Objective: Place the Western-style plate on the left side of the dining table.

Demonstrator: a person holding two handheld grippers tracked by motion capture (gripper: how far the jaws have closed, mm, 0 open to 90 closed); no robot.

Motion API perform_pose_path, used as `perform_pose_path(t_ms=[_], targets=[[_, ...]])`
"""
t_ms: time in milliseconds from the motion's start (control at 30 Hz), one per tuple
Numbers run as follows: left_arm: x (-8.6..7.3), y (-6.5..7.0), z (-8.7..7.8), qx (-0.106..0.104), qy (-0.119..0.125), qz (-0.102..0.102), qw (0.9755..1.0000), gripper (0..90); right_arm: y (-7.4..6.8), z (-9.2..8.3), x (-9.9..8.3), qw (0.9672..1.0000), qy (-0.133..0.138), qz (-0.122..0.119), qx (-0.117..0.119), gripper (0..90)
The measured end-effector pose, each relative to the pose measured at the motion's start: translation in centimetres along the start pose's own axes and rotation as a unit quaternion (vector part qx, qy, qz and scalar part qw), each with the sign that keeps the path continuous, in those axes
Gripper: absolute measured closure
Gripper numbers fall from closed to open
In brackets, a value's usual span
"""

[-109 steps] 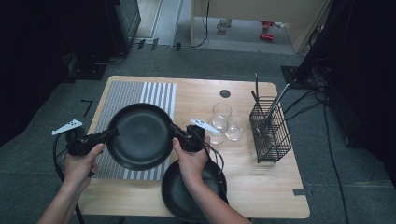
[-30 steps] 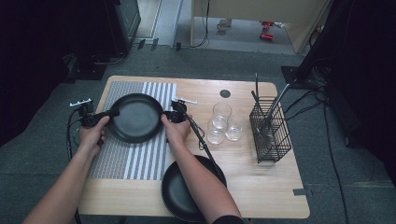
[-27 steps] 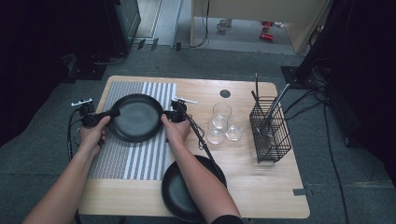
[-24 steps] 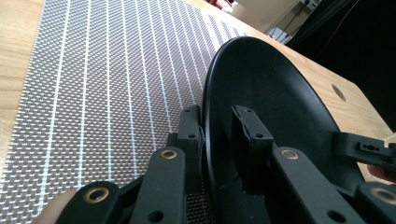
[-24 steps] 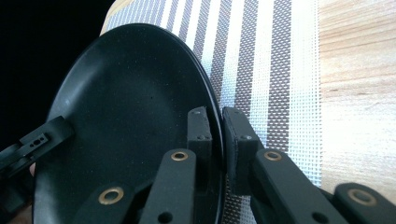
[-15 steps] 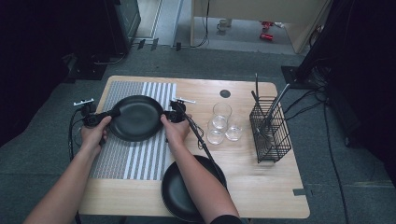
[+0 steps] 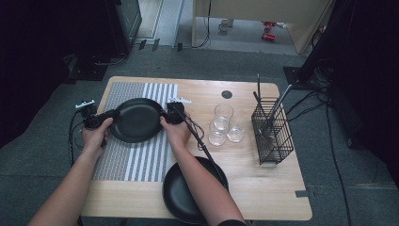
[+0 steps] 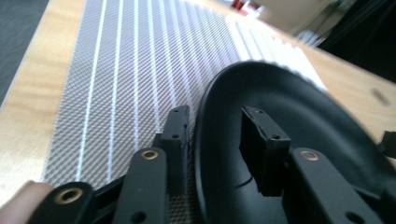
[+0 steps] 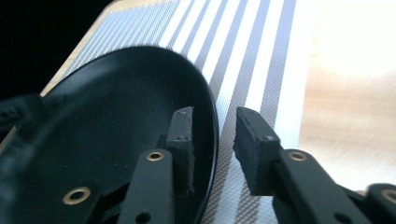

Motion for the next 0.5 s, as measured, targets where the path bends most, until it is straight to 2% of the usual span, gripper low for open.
perform_pose_path(t_ms=[100, 200, 267, 333, 467, 500], targets=[[0.2, -0.1, -0.7, -0.007, 0.032, -0.002, 0.9995, 52.9, -0.2, -0.7, -0.1, 0.9997, 0.012, -0.021, 0.006, 61.4], [0.3, 0.1, -1.1, -0.010, 0.048, 0.012, 0.9987, 48.2, -0.4, -1.5, -0.3, 0.9993, 0.015, -0.032, 0.013, 61.4], [0.1, 0.5, -1.3, -0.004, 0.044, 0.029, 0.9986, 45.9, -0.4, -2.2, -0.4, 0.9981, 0.023, -0.057, 0.006, 60.9], [0.0, 0.6, -1.5, 0.024, 0.038, 0.043, 0.9981, 43.0, -0.5, -2.8, -0.4, 0.9960, 0.041, -0.079, 0.002, 59.3], [0.0, 1.2, -2.2, 0.028, 0.031, 0.044, 0.9982, 33.6, -1.2, -3.8, -1.0, 0.9967, 0.029, -0.066, 0.038, 44.3], [0.0, 1.5, -2.4, 0.027, 0.029, 0.045, 0.9982, 30.3, -1.4, -4.1, -1.2, 0.9965, 0.028, -0.069, 0.040, 41.5]])
Point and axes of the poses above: each handheld gripper's, and its own axes: z roughly forward along the jaws, x roughly out of its top, y roughly to its right, the point moved 8 cm from there along z, roughly forward along the jaws, and after that the axes turned 10 degrees about -y, right-handed, at the moved point
